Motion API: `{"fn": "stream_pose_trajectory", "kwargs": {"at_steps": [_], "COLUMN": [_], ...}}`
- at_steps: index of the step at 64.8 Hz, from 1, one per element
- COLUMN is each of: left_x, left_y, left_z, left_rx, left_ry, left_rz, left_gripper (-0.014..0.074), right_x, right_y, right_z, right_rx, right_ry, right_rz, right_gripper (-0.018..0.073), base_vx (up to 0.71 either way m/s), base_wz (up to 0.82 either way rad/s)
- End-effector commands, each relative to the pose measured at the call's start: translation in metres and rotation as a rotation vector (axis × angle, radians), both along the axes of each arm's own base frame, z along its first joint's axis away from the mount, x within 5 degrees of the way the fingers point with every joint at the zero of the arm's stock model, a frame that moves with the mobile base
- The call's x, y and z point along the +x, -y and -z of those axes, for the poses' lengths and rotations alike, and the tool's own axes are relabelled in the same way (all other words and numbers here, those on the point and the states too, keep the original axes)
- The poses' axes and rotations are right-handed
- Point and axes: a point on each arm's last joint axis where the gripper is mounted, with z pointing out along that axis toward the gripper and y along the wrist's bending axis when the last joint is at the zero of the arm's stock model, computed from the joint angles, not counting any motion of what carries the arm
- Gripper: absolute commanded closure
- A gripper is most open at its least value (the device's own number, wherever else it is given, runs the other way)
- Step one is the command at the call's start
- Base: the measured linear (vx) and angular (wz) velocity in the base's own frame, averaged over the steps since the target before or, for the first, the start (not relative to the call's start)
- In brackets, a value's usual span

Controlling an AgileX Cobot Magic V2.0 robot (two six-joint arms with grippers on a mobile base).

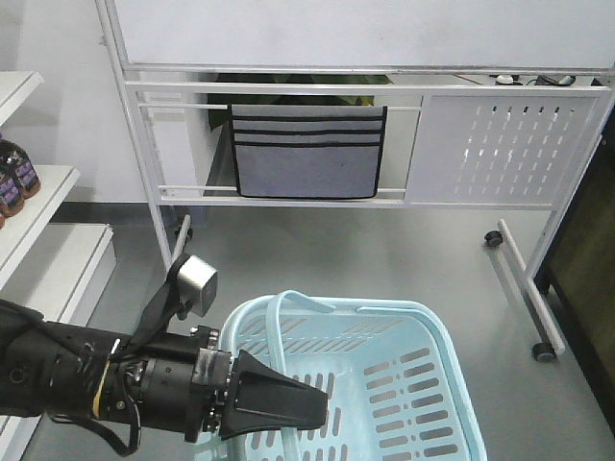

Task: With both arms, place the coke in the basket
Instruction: 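Drive the base to the shelf with the red Coca-Cola bottle, holding the basket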

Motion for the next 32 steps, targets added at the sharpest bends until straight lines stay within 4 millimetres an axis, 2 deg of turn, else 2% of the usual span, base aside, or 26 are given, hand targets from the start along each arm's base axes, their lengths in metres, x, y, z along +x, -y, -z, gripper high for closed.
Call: {"fn": "stream_pose_trajectory", "kwargs": {"at_steps": [1,32], "left_x": [-0.0110,-0.0110], "left_y": [0.0010,0.0010], "left_z": [-0.0305,-0.0305], "left_rx": [-0.217,-0.217], "left_ry": [-0.003,-0.003], "left_rz": [0.113,0.113], "left_gripper": [0.0603,0.0603], "right_x": [-0.0010,-0.0010], "right_y": [-0.0003,-0.0003], "right_z": [-0.0012,-0.0012], "right_rx": [-0.010,-0.010], "right_ry": [0.070,0.070], "right_rz": [-0.001,-0.001], "right_gripper": [0.0564,0.0564], "base_vx": [0.30,0.27], "base_wz": [0.02,0.06]}}
